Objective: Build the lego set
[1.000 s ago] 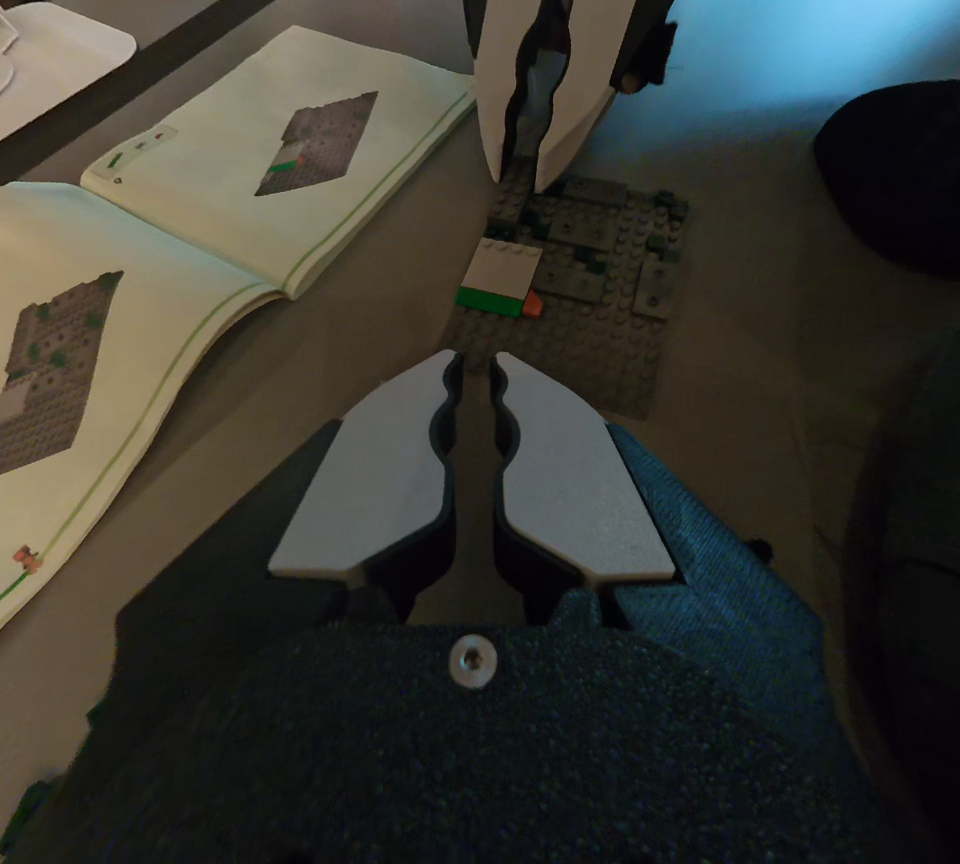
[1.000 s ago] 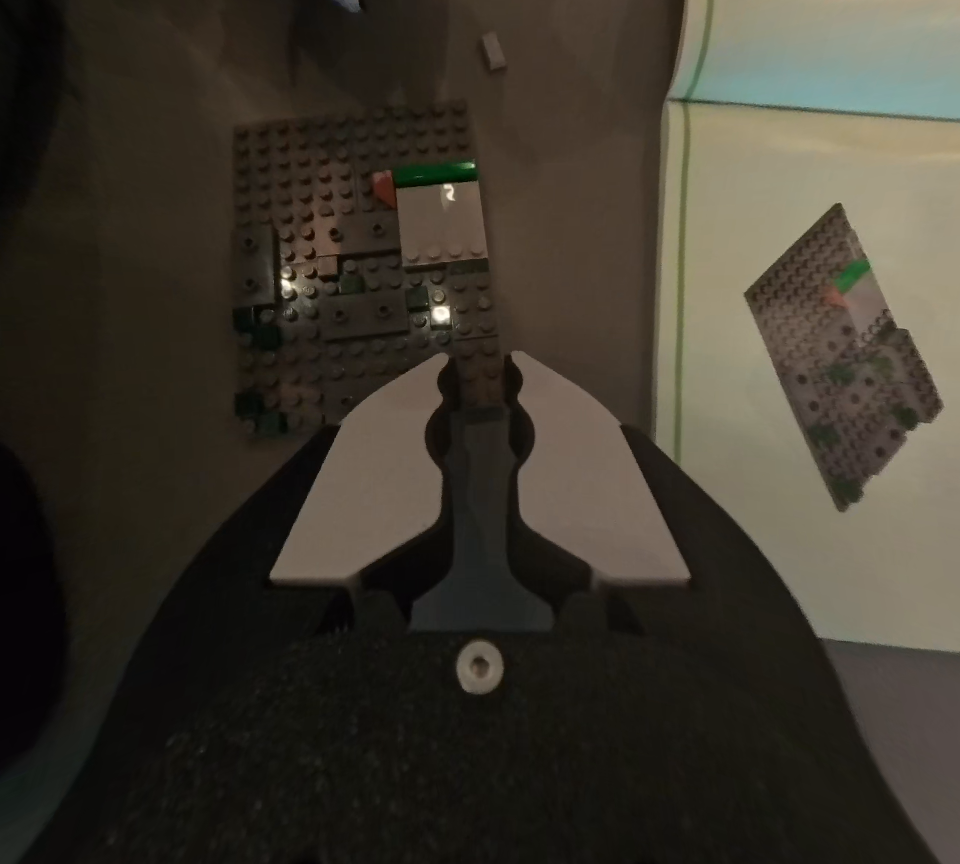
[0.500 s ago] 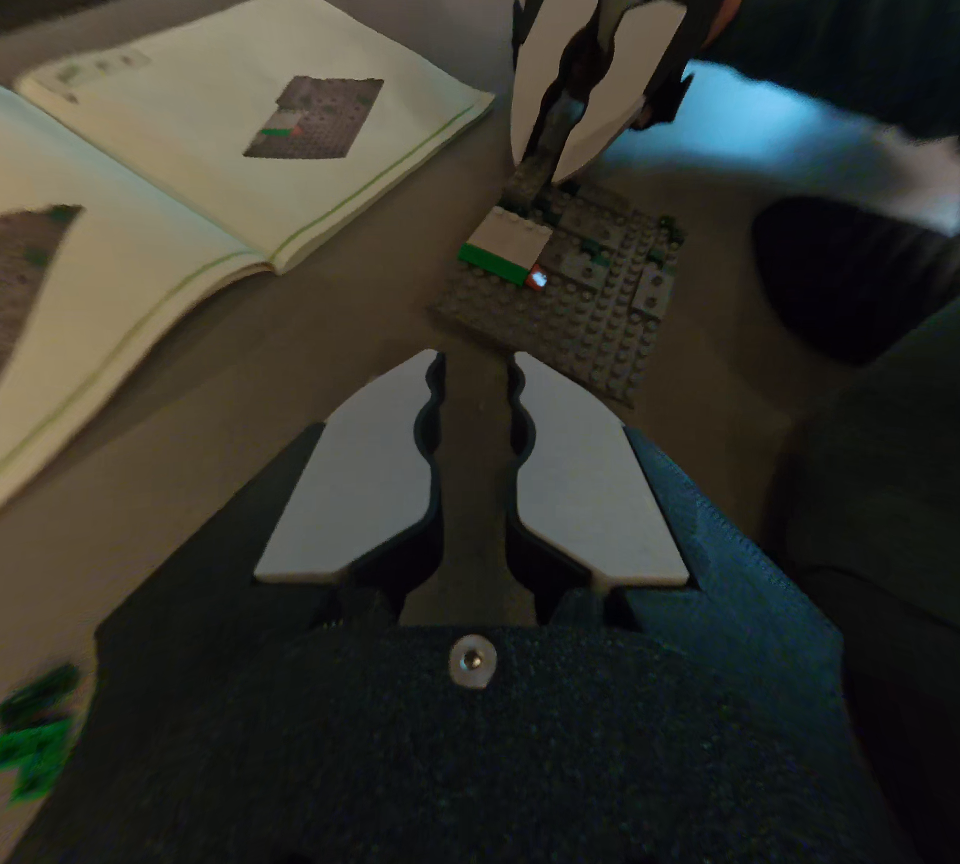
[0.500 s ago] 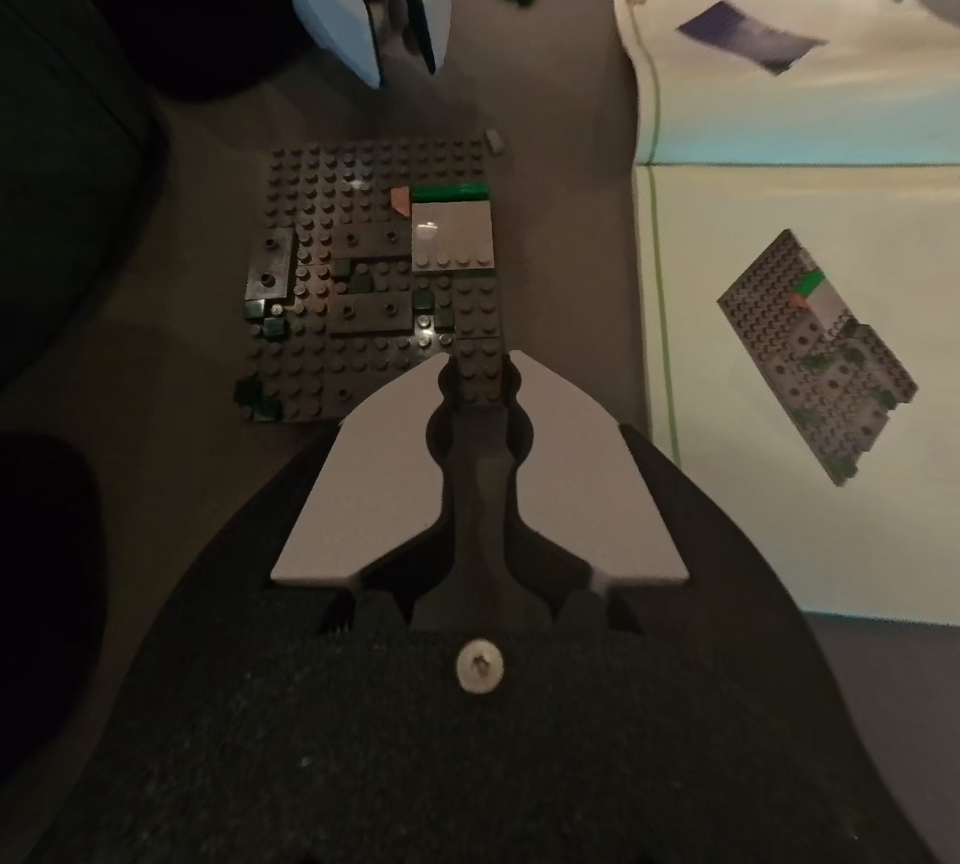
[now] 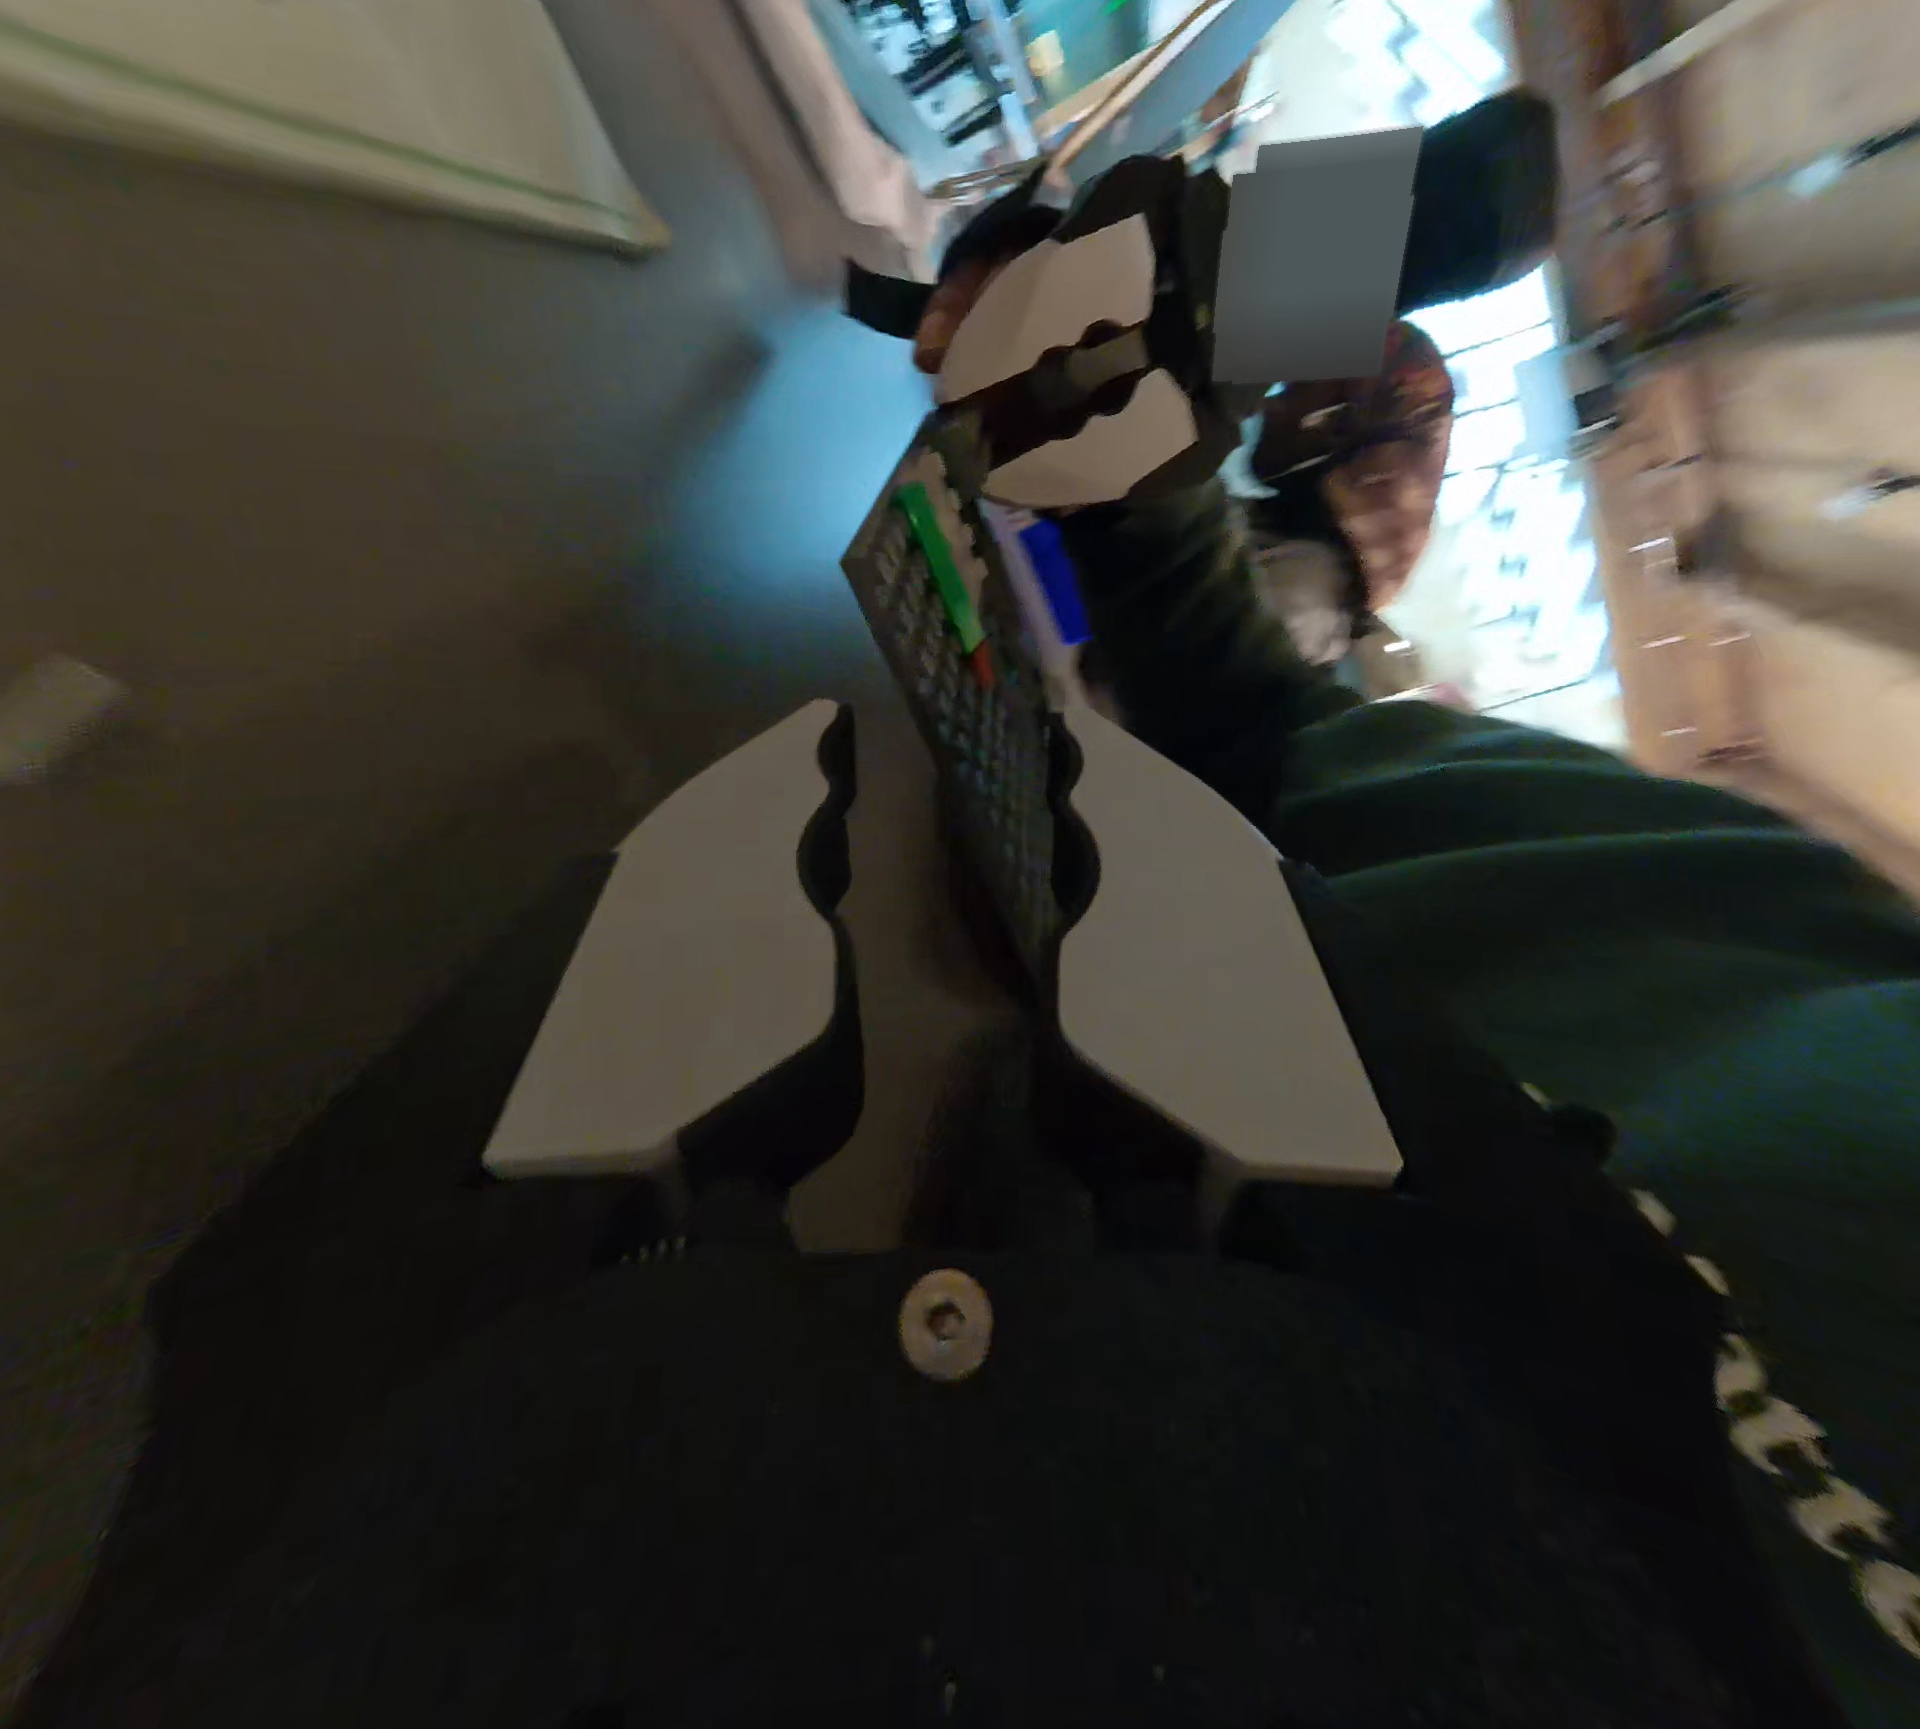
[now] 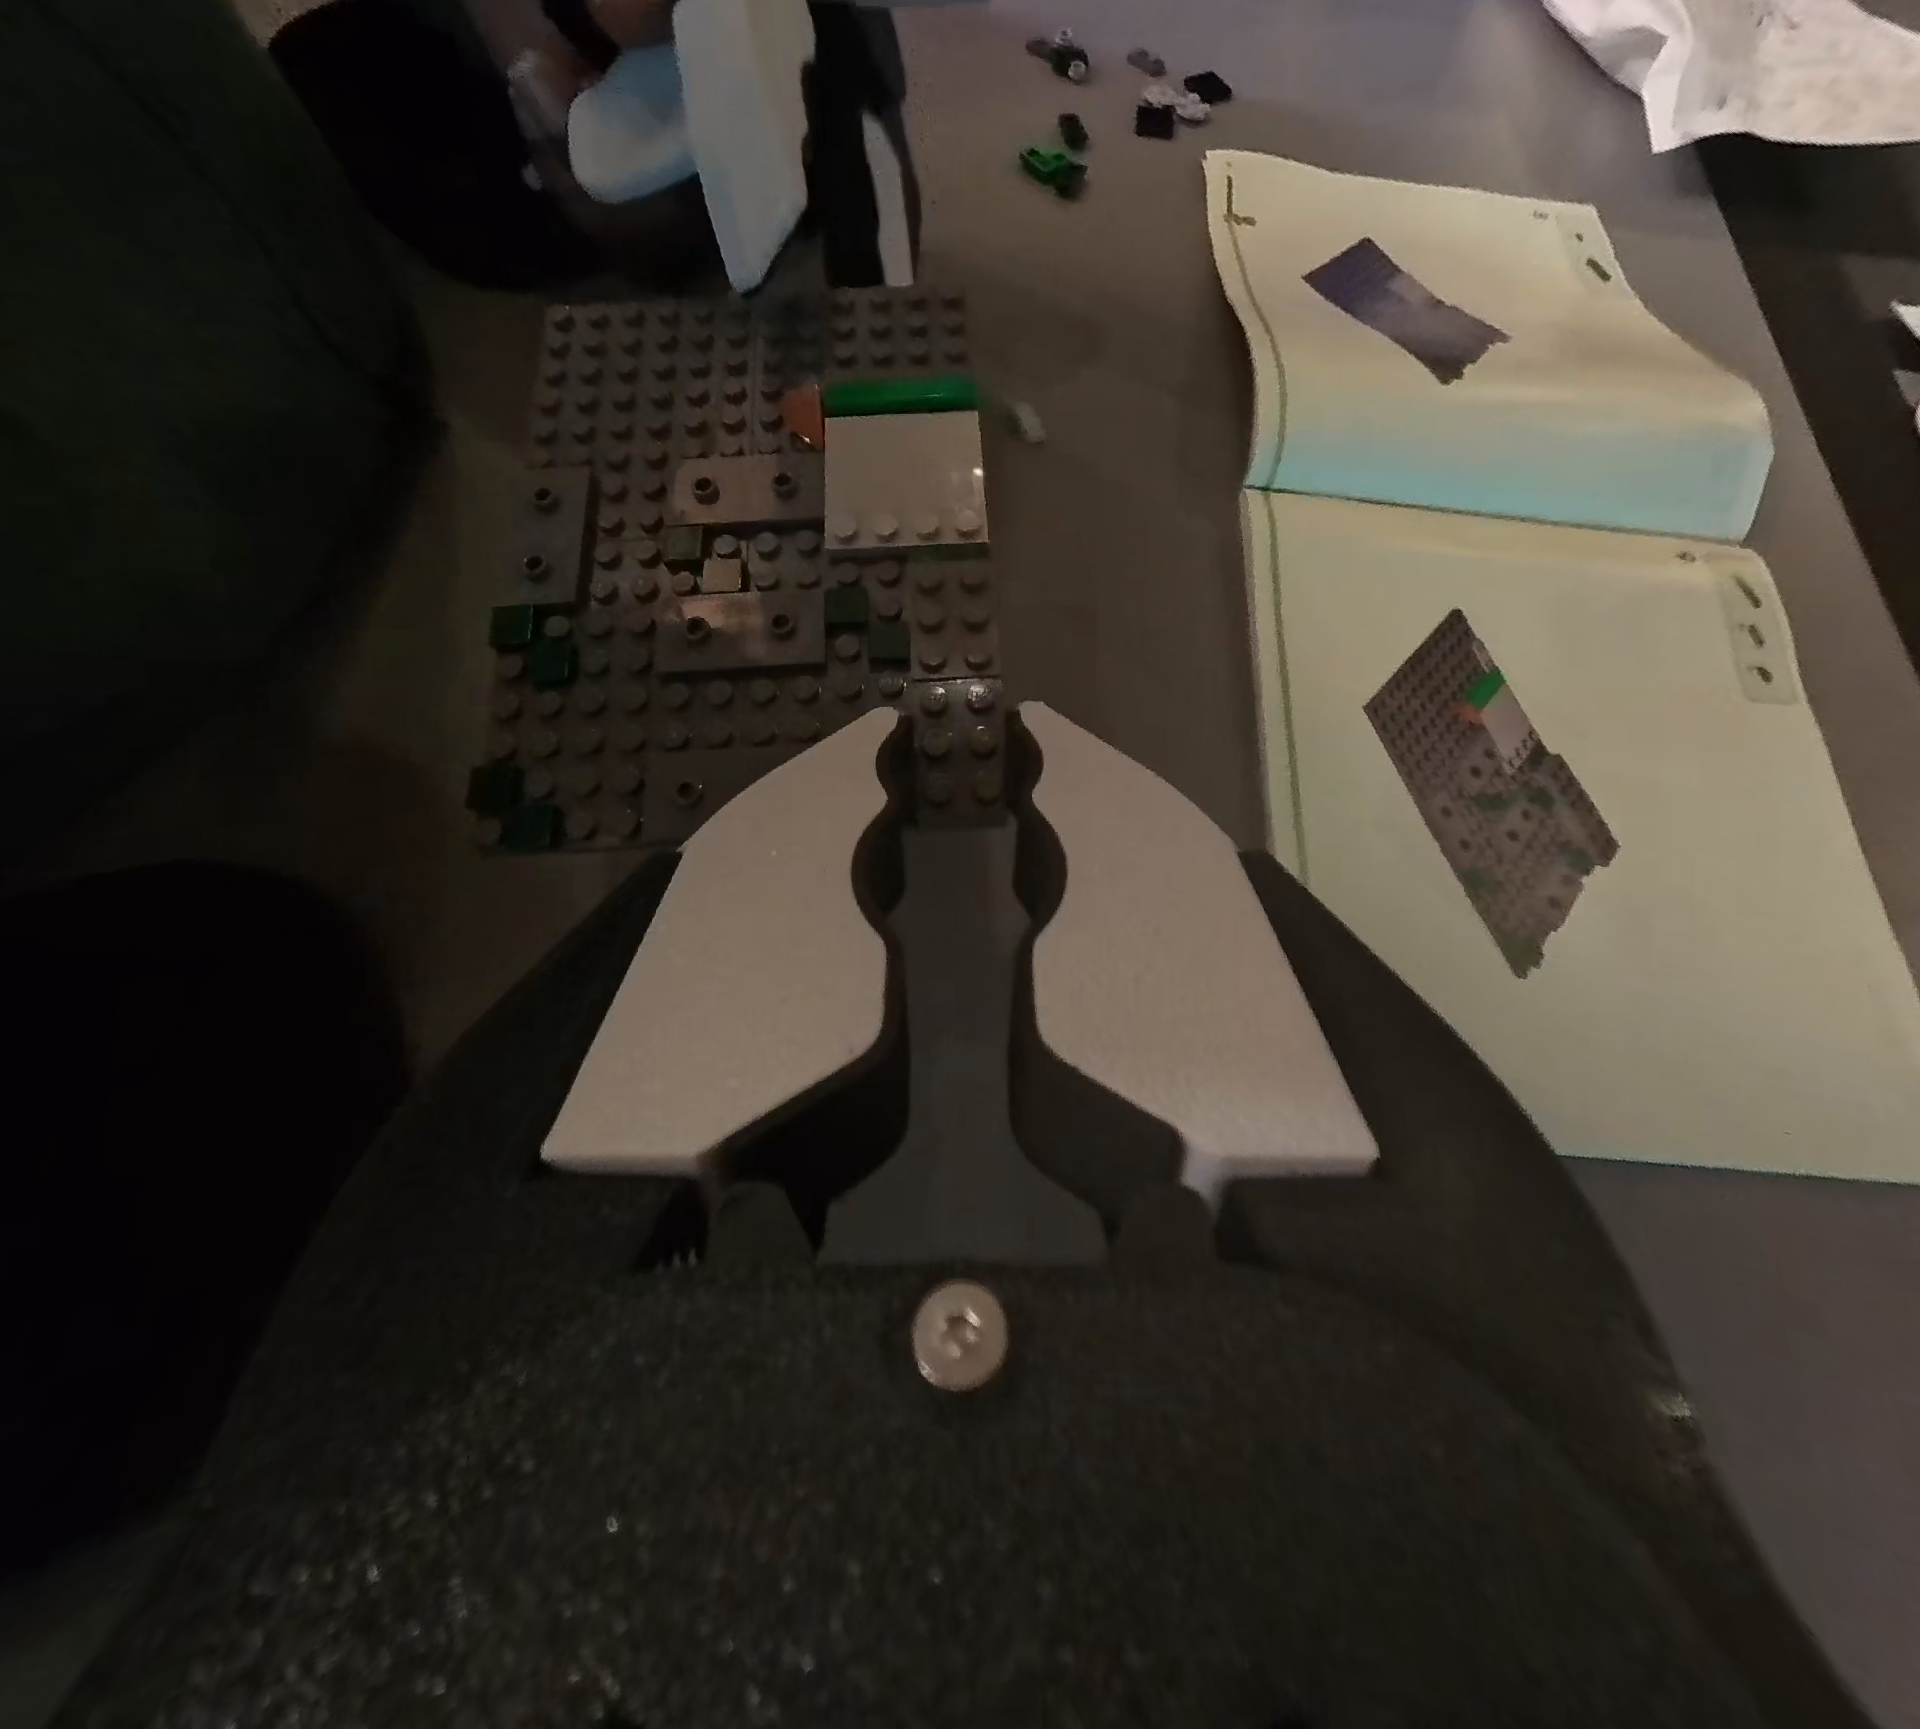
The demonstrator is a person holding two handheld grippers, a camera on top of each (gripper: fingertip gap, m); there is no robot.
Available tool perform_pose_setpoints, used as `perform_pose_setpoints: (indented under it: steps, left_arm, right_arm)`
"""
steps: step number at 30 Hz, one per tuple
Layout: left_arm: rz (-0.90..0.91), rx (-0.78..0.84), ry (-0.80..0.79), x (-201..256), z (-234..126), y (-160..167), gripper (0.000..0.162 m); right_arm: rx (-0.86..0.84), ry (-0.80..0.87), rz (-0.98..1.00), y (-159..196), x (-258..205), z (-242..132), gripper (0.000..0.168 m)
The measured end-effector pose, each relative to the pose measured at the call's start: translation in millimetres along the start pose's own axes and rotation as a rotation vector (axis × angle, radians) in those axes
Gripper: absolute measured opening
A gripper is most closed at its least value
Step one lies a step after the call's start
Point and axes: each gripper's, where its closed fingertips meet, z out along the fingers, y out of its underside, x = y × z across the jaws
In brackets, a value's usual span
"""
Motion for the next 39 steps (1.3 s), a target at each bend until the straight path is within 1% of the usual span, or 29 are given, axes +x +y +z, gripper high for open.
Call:
perform_pose_setpoints:
  steps: [4,7,9,16,20,21,23,26,29,31,34,36,39]
  left_arm:
    - [-0.066,0.001,0.061,8,8,10,0.028]
    - [-0.098,0.002,0.092,12,11,15,0.018]
    - [-0.097,0.003,0.094,12,11,17,0.008]
    - [-0.178,-0.038,0.133,16,10,24,0.006]
    - [-0.220,-0.060,0.148,16,8,29,0.005]
    - [-0.225,-0.067,0.152,16,7,31,0.005]
    - [-0.205,-0.090,0.144,16,6,35,0.005]
    - [-0.160,-0.130,0.133,19,6,40,0.005]
    - [-0.102,-0.184,0.121,21,7,47,0.005]
    - [-0.078,-0.216,0.114,22,8,51,0.005]
    - [-0.066,-0.240,0.106,22,9,53,0.005]
    - [-0.064,-0.247,0.101,22,9,55,0.005]
    - [-0.069,-0.247,0.095,22,7,57,0.005]
  right_arm:
    - [-0.003,0.013,-0.008,-1,-6,-1,0.016]
    - [-0.005,0.018,-0.007,-2,-9,-2,0.016]
    - [-0.008,0.023,-0.006,-2,-12,-3,0.016]
    - [-0.034,0.014,0.026,-2,-23,-4,0.016]
    - [-0.045,-0.032,0.065,-6,-32,-7,0.017]
    - [-0.056,-0.053,0.080,-6,-34,-8,0.018]
    - [-0.087,-0.106,0.111,-7,-39,-12,0.027]
    - [-0.106,-0.213,0.174,-16,-44,-19,0.033]
    - [-0.126,-0.366,0.259,-31,-49,-18,0.037]
    - [-0.137,-0.487,0.340,-40,-55,-9,0.039]
    - [-0.196,-0.627,0.468,-43,-60,11,0.039]
    - [-0.234,-0.687,0.530,-44,-59,25,0.038]
    - [-0.302,-0.756,0.563,-43,-61,43,0.038]
